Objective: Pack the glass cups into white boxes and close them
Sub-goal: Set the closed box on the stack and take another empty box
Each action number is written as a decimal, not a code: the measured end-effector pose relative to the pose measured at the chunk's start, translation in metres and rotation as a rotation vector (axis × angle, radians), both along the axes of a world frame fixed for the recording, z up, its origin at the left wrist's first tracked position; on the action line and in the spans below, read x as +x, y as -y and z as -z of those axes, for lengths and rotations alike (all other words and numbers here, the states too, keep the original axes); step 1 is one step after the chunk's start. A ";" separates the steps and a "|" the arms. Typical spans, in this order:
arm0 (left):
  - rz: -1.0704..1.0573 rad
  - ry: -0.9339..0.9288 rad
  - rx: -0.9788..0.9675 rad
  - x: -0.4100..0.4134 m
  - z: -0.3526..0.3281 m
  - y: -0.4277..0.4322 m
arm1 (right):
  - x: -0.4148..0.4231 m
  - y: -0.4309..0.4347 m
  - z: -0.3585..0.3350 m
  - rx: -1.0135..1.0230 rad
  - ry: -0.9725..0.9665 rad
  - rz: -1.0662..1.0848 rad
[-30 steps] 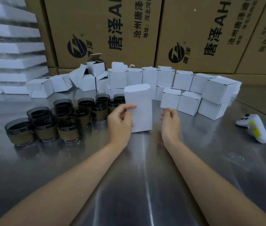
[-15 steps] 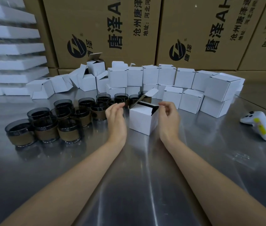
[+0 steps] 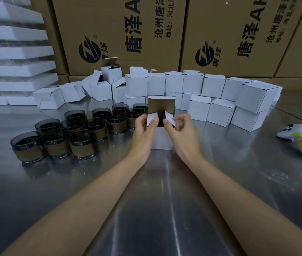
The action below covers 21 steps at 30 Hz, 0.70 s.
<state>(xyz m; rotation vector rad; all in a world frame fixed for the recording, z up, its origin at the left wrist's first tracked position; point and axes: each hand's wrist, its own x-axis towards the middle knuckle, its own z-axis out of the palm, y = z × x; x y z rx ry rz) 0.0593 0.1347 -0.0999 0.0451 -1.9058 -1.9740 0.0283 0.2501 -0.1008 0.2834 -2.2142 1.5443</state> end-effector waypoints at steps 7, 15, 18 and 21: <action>-0.104 -0.018 -0.052 -0.004 0.004 0.003 | 0.003 0.002 -0.001 -0.062 -0.046 -0.016; -0.183 0.001 0.059 -0.006 0.001 0.003 | 0.002 0.001 -0.003 -0.278 -0.035 -0.014; -0.238 0.032 0.105 -0.010 0.004 0.007 | -0.002 -0.001 -0.002 -0.278 0.004 -0.002; -0.228 0.059 0.193 -0.013 0.005 0.009 | -0.005 -0.002 -0.002 -0.306 0.098 0.000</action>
